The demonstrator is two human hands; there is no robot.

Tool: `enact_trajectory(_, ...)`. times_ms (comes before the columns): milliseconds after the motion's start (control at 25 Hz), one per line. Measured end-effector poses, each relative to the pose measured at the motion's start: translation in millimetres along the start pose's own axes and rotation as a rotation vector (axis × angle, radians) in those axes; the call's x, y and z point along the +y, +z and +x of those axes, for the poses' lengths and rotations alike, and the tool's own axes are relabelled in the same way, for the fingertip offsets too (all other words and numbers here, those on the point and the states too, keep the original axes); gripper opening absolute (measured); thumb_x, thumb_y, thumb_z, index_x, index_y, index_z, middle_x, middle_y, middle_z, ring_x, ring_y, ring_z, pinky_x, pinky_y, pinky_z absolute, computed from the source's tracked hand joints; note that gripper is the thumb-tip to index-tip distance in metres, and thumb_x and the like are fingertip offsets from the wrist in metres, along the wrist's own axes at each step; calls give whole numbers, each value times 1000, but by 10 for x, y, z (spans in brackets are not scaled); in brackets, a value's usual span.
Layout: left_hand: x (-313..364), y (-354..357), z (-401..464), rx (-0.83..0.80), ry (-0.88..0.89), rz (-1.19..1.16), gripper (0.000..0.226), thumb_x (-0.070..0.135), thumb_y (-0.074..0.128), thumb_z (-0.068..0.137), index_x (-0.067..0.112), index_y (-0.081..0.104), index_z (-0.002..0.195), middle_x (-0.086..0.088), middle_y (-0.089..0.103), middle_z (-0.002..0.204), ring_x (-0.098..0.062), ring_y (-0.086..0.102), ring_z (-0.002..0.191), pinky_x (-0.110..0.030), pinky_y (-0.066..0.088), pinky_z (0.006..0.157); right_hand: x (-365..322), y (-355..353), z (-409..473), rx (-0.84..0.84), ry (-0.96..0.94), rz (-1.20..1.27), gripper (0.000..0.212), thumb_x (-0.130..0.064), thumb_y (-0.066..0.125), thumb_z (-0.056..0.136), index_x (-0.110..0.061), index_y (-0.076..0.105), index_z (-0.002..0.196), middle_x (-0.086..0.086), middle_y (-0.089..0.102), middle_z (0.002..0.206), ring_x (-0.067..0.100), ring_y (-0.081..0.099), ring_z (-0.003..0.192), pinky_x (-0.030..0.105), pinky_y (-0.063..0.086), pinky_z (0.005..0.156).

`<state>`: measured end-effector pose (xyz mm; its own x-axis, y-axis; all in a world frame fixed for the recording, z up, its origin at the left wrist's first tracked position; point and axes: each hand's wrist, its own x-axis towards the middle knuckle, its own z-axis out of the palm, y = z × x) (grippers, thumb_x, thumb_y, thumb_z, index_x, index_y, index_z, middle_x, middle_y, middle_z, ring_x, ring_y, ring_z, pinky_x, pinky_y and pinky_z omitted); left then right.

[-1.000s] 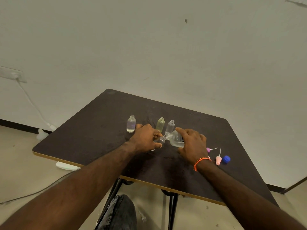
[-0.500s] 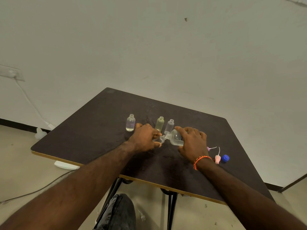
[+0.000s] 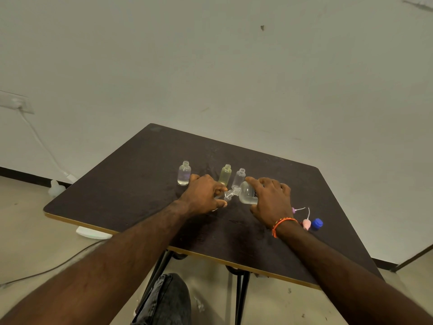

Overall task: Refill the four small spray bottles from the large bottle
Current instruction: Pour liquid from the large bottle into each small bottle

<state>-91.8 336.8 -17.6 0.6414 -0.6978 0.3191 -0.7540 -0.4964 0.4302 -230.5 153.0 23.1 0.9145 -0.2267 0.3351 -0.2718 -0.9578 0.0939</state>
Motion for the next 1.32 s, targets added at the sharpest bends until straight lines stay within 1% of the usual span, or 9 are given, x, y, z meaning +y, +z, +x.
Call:
enact_trajectory(200,-12,5,13,4,2,4,50,53,78,83,33,71,129,10,75,104,-11,59,109,-34,22,92,3,-25,1,6,-2,-11,73,-33,74,78,-38,41,143,-1,55,133,26,47,127,46,30,107)
enact_trajectory(360,-16,9,4,10,0,-12,51,52,78,84,32,70,130,10,75,106,-11,59,111,-34,21,93,-12,-31,15,-7,-1,-7,73,-32,74,79,-39,41,143,-2,55,133,25,47,127,45,29,107)
enact_trajectory(560,-24,13,-6,20,-6,-17,51,52,80,81,32,72,127,12,75,106,-11,60,110,-38,27,98,-17,-31,24,5,-5,-31,73,-30,73,78,-39,41,143,-2,57,130,25,49,124,43,30,104)
enact_trajectory(760,-36,20,-2,25,-4,-28,49,53,80,81,32,73,125,12,76,103,-11,62,107,-39,29,98,-26,-40,24,4,-13,-18,71,-29,72,80,-37,41,144,0,56,132,26,48,126,45,30,106)
enact_trajectory(960,-23,8,-8,23,-2,-27,52,52,80,82,30,72,128,12,76,111,-11,59,111,-37,26,96,-32,-43,26,-12,-5,-4,72,-31,73,80,-37,41,144,0,56,133,27,47,127,45,30,106)
enact_trajectory(1040,-30,4,-9,22,-2,-33,51,52,80,82,30,72,128,11,76,110,-11,60,111,-36,25,95,-30,-37,22,-17,-1,11,73,-31,74,79,-37,42,144,0,56,134,27,48,127,46,31,106)
enact_trajectory(1160,-37,-12,-19,28,0,-42,45,50,80,82,29,75,122,10,76,105,-11,60,107,-38,28,96,-42,-32,11,-58,13,40,74,-35,74,78,-38,39,144,0,55,135,26,49,125,46,32,106)
enact_trajectory(1240,-44,-15,-28,29,-5,-67,43,51,81,82,28,76,117,10,76,101,-11,62,104,-40,31,98,-70,-11,12,-90,35,106,74,-39,74,77,-37,39,142,-1,57,134,25,53,121,46,35,104)
enact_trajectory(1320,-50,-6,-39,29,-14,-95,42,53,81,80,27,75,113,11,75,98,-8,65,100,-42,33,101,-102,30,12,-126,72,221,72,-41,73,74,-34,41,138,-1,60,131,25,58,115,45,42,102)
